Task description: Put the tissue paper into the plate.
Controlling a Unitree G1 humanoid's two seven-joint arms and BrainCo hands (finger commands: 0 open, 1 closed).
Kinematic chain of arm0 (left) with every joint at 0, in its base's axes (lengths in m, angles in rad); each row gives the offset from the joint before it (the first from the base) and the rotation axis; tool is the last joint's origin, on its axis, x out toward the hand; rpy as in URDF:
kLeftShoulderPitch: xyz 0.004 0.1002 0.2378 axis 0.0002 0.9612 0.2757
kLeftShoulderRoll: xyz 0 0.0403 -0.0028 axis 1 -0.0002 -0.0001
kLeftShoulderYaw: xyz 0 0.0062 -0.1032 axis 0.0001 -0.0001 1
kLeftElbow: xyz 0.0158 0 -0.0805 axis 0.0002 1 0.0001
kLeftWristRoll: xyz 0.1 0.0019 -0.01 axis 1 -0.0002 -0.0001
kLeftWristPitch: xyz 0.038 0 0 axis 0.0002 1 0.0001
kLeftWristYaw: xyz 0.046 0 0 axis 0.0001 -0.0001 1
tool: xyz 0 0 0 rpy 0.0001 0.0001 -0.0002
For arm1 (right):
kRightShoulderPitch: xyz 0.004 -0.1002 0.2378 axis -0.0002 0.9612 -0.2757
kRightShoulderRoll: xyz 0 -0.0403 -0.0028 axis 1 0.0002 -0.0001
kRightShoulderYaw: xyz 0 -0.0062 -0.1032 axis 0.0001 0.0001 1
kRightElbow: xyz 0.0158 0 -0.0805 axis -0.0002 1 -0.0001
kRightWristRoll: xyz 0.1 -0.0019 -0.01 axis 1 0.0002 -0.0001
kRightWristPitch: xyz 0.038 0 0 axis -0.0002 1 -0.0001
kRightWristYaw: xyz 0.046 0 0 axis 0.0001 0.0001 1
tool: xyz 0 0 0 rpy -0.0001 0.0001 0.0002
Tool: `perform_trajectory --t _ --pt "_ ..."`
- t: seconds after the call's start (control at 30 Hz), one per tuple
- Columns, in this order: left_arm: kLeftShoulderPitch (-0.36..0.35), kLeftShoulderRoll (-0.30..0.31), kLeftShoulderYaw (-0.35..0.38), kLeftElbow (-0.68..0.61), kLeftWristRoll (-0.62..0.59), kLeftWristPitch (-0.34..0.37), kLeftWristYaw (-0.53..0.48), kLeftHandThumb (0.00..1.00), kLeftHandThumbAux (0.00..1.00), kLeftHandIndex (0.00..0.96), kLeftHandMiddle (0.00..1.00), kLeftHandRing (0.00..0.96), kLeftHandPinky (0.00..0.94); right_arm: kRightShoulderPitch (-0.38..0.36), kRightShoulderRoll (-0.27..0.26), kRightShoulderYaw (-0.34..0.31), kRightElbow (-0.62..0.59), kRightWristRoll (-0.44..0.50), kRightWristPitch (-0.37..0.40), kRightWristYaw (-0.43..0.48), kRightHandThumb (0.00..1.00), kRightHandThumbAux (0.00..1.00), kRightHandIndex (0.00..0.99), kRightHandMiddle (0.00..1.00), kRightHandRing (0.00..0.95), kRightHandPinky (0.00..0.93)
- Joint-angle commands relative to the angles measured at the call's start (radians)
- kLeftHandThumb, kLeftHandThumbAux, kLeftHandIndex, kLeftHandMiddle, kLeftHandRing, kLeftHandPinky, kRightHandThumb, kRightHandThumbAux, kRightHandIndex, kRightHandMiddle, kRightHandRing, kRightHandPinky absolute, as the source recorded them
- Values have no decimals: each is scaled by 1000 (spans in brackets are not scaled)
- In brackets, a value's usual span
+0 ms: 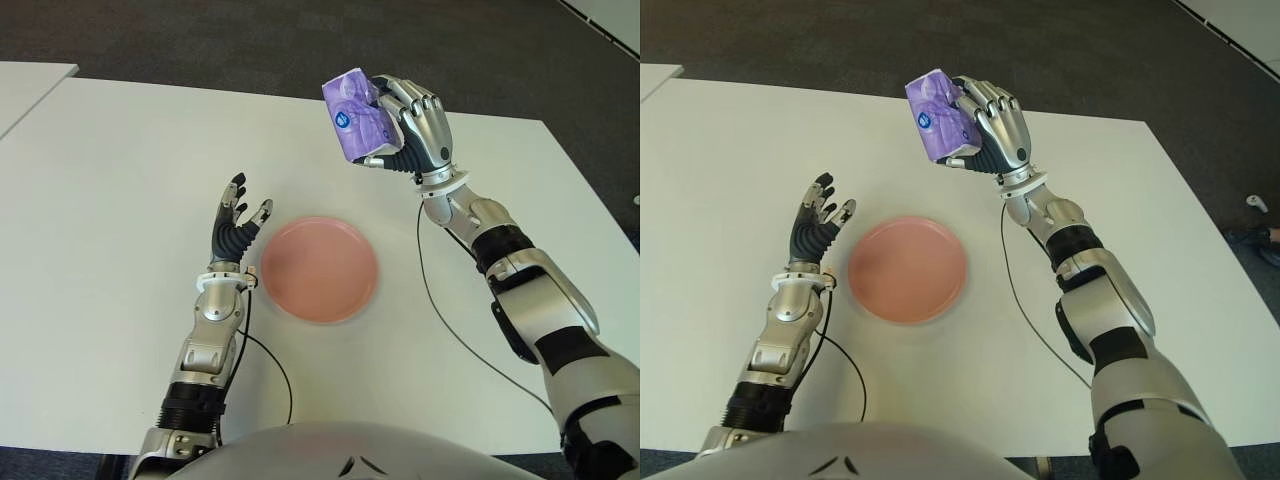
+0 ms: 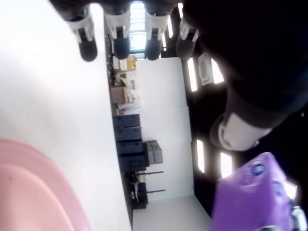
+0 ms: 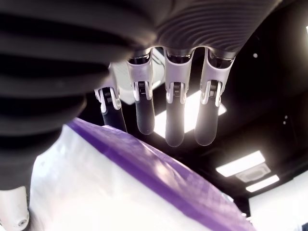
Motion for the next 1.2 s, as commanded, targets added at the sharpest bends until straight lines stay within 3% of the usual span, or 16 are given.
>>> perform_trajectory --t 0.03,0.3,0.6,0.83,1.0,1.2 --pt "21 -2 -13 -50 4 72 -22 0 624 2 0 0 0 62 37 -26 -115 17 -18 48 954 658 384 503 520 722" --pt "23 -20 -15 -42 20 76 11 0 620 7 4 0 0 235 69 -21 -355 -34 12 121 954 658 384 504 528 787" --pt "12 -27 -23 -10 49 32 64 0 625 17 13 0 0 322 54 -36 -470 -31 -47 258 954 658 384 505 530 800" --pt "-2 -16 -23 -10 15 26 34 0 639 16 1 0 0 356 31 -26 -438 19 -130 406 953 658 382 505 531 802" --pt "9 -11 -11 -19 -9 45 22 0 630 9 0 0 0 370 36 -18 -335 -7 -186 391 953 658 382 502 529 784" --pt "12 -7 -19 -10 -10 20 14 0 628 6 0 0 0 395 25 -10 -298 -69 -176 371 953 658 382 503 532 789"
